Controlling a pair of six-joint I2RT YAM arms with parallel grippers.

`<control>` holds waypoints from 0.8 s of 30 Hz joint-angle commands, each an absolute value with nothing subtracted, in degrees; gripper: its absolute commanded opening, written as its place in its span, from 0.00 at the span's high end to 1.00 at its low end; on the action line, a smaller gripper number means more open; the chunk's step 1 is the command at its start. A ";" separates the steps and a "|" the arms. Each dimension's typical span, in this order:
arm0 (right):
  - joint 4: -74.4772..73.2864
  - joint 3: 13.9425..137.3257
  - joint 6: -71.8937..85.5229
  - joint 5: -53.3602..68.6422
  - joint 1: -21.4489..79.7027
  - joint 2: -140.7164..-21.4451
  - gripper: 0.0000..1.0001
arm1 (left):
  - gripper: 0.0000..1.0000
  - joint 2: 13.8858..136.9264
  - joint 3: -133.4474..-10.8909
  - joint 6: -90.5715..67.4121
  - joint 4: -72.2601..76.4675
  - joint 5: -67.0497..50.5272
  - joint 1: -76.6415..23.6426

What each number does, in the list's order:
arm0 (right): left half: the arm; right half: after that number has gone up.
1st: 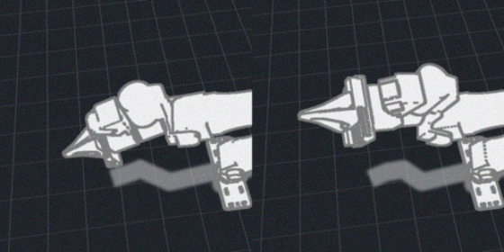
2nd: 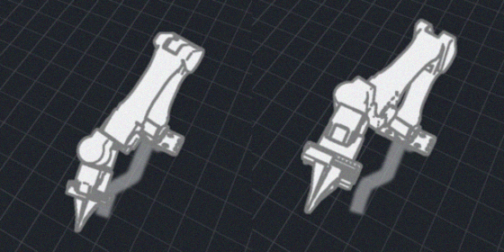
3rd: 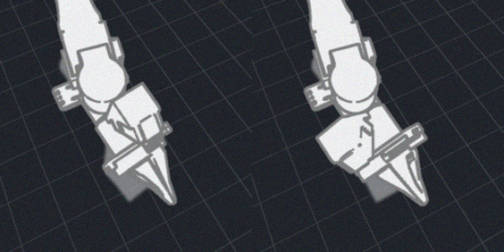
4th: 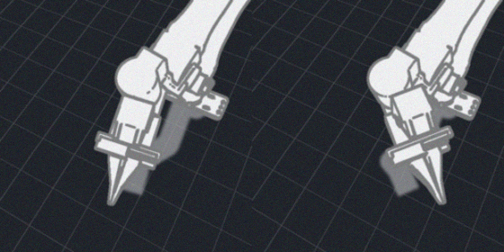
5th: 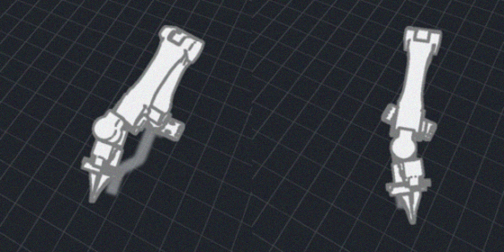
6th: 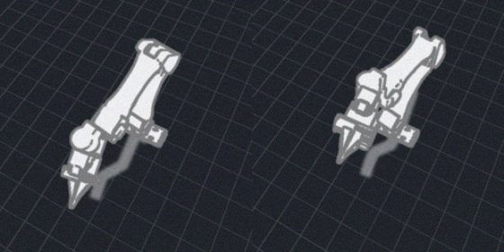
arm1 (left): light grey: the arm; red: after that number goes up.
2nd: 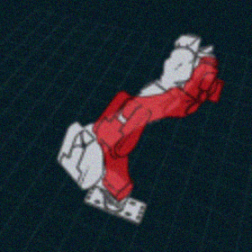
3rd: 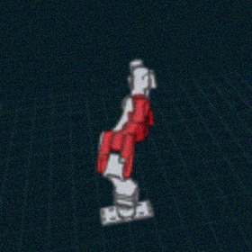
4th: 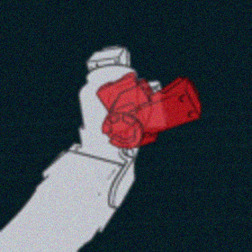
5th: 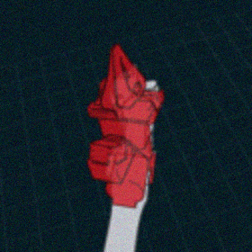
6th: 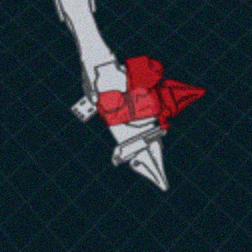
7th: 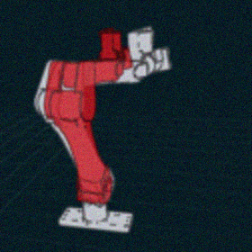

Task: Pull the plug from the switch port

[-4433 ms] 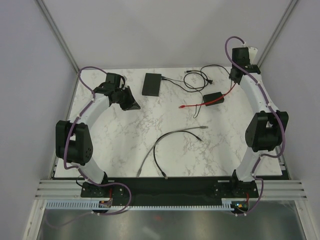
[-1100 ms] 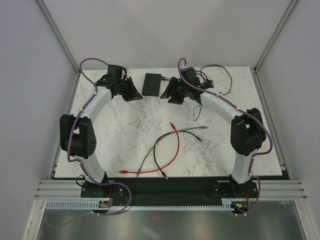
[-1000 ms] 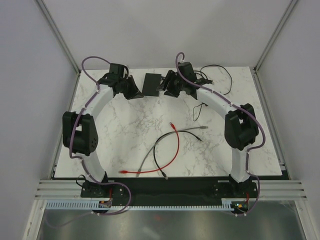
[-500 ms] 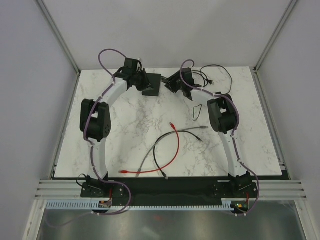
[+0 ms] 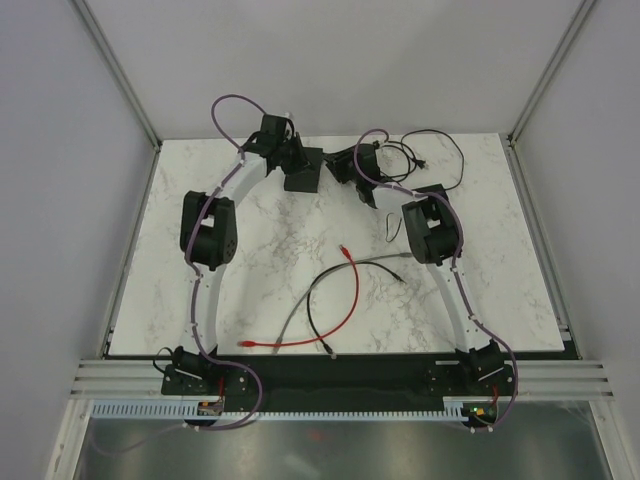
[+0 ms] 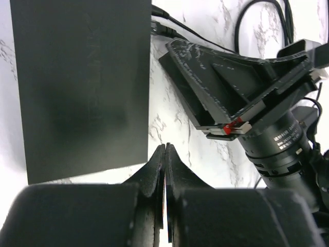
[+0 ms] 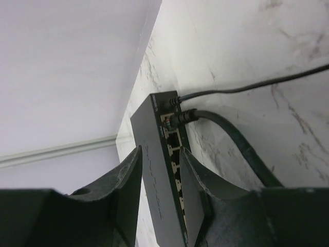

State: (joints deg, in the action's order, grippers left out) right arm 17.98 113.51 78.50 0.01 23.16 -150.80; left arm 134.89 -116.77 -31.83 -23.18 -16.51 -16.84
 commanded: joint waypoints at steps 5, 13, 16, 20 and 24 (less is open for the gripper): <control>17.95 119.78 82.35 -5.01 23.38 -154.77 0.61 | 0.98 139.04 -121.11 -32.78 -21.18 -12.83 -15.91; 16.79 121.20 83.93 -6.06 23.99 -156.71 0.62 | 0.98 140.98 -120.85 -35.24 -21.27 -12.66 -14.94; 16.61 121.20 84.02 -5.98 24.08 -157.15 0.62 | 0.98 141.41 -120.67 -36.55 -21.97 -12.39 -14.51; 16.00 122.08 84.29 -6.33 24.35 -158.11 0.61 | 0.98 141.42 -119.88 -37.44 -22.85 -12.13 -14.33; 16.26 122.69 85.60 -7.91 24.87 -158.90 0.61 | 0.98 140.71 -118.39 -37.62 -22.85 -11.60 -14.41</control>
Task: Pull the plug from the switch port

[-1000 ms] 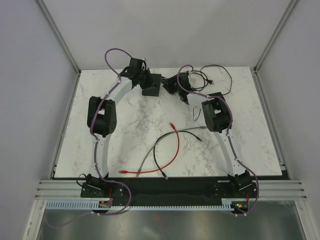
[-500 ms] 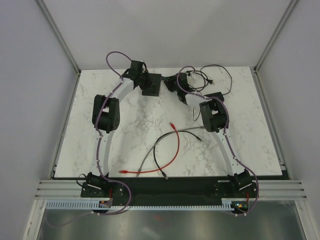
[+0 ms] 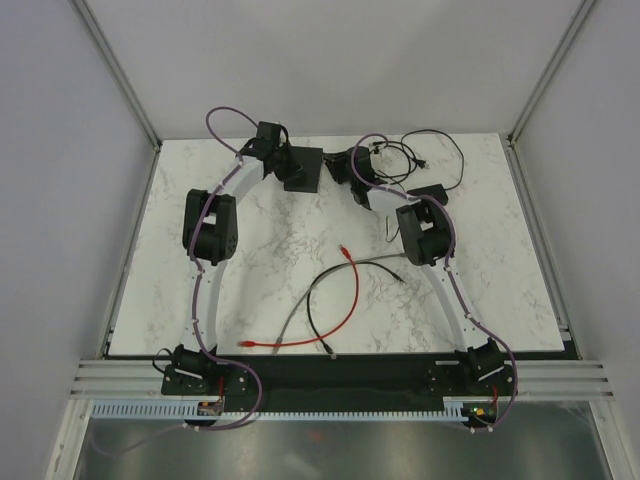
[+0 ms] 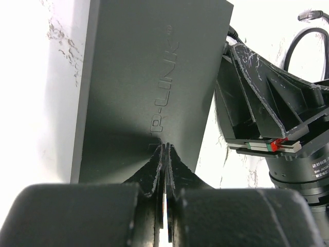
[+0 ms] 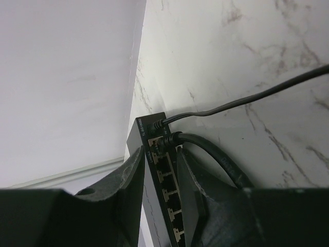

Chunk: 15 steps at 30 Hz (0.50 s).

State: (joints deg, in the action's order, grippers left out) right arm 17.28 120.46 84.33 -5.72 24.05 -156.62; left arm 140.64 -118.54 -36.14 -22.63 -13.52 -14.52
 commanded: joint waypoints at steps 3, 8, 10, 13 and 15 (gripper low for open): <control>15.04 125.14 86.40 -8.52 25.22 -160.22 0.61 | 0.98 140.36 -117.60 -37.62 -22.94 -11.60 -14.41; 13.10 125.07 87.80 -11.68 25.93 -160.05 0.62 | 0.98 140.10 -117.16 -37.88 -22.94 -11.78 -14.41; 12.57 125.25 89.46 -12.04 25.93 -160.49 0.64 | 0.98 140.10 -116.98 -37.88 -22.94 -11.87 -14.33; 13.97 122.70 91.23 -13.01 26.02 -159.87 0.65 | 0.98 139.92 -116.63 -37.97 -22.94 -11.86 -14.41; 16.43 120.34 91.93 -13.97 25.93 -158.82 0.64 | 0.98 139.92 -116.37 -38.06 -22.94 -11.78 -14.41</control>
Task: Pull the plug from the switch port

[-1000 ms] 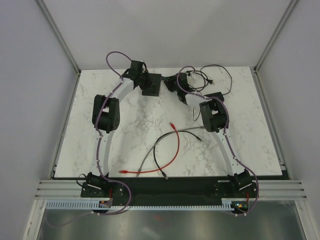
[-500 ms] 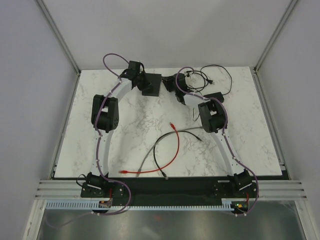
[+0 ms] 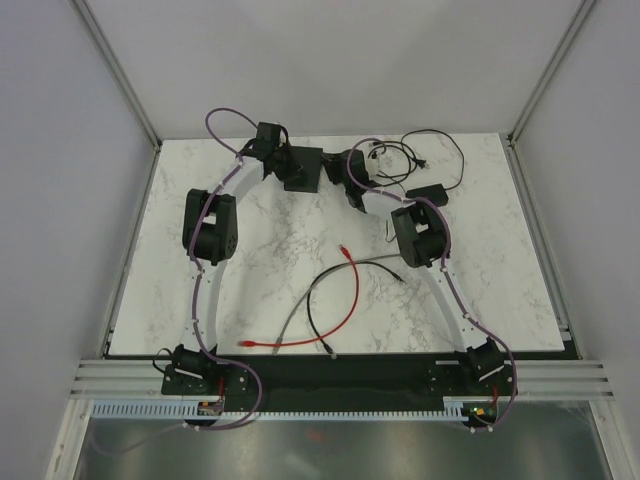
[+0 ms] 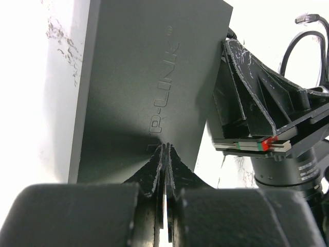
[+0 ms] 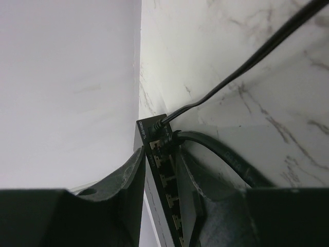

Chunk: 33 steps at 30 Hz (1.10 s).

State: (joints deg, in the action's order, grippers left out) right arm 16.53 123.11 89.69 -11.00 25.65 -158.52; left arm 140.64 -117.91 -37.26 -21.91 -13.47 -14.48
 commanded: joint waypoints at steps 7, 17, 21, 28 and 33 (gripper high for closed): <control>20.65 115.50 94.56 -15.38 26.02 -157.42 0.59 | 0.98 140.01 -115.23 -39.37 -22.85 -12.57 -13.71; 15.02 118.39 95.35 -16.78 26.37 -157.50 0.66 | 0.98 139.57 -114.70 -39.64 -22.94 -13.36 -13.62; 17.58 117.42 99.05 -16.96 26.98 -158.29 0.62 | 0.98 139.57 -114.52 -40.25 -22.94 -13.80 -13.62; 11.51 121.29 99.93 -17.76 27.25 -159.34 0.71 | 0.98 139.31 -113.82 -40.08 -22.94 -13.89 -13.71; 10.11 120.67 100.11 -17.40 27.42 -159.43 0.80 | 0.98 139.39 -113.91 -40.17 -22.76 -14.41 -13.71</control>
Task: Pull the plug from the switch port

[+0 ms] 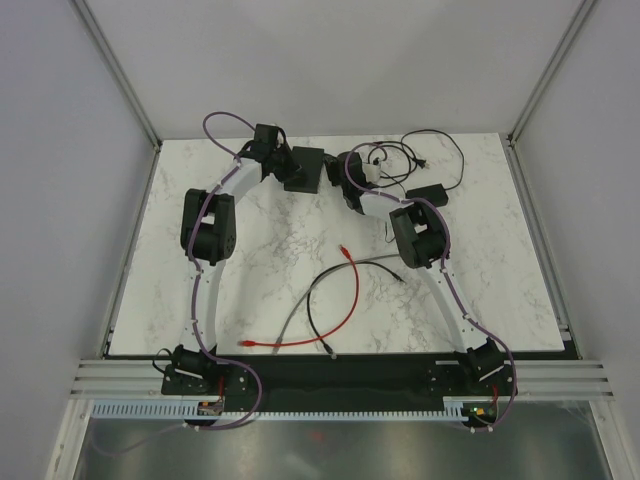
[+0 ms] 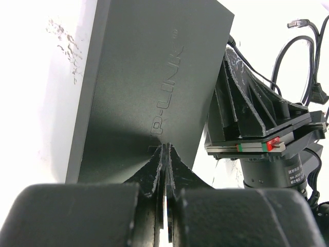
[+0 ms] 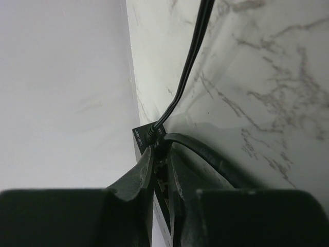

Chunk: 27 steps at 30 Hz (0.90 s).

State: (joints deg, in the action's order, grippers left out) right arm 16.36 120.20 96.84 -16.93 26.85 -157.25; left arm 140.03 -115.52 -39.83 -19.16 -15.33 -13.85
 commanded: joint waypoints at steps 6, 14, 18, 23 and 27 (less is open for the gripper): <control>8.53 123.03 97.04 -16.53 27.16 -160.66 1.00 | 0.98 139.48 -113.47 -40.16 -21.98 -14.06 -13.71; 14.76 114.98 109.65 -19.51 27.60 -158.12 1.00 | 0.98 141.50 -112.68 -49.11 -19.25 -13.63 -13.10; 13.98 113.20 114.78 -22.93 27.95 -155.48 1.00 | 0.98 140.80 -110.75 -51.41 -18.72 -12.13 -13.18; 14.48 113.20 122.41 -25.58 28.21 -155.64 1.00 | 0.98 139.66 -109.25 -52.82 -17.84 -9.58 -13.18; 18.63 120.04 129.29 -22.68 29.00 -161.36 1.00 | 0.98 140.18 -109.69 -53.44 -17.40 -10.11 -13.18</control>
State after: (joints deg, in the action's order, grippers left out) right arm 16.34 116.44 104.36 -25.02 28.58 -155.26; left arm 139.33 -111.44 -52.34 -13.52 -14.52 -13.47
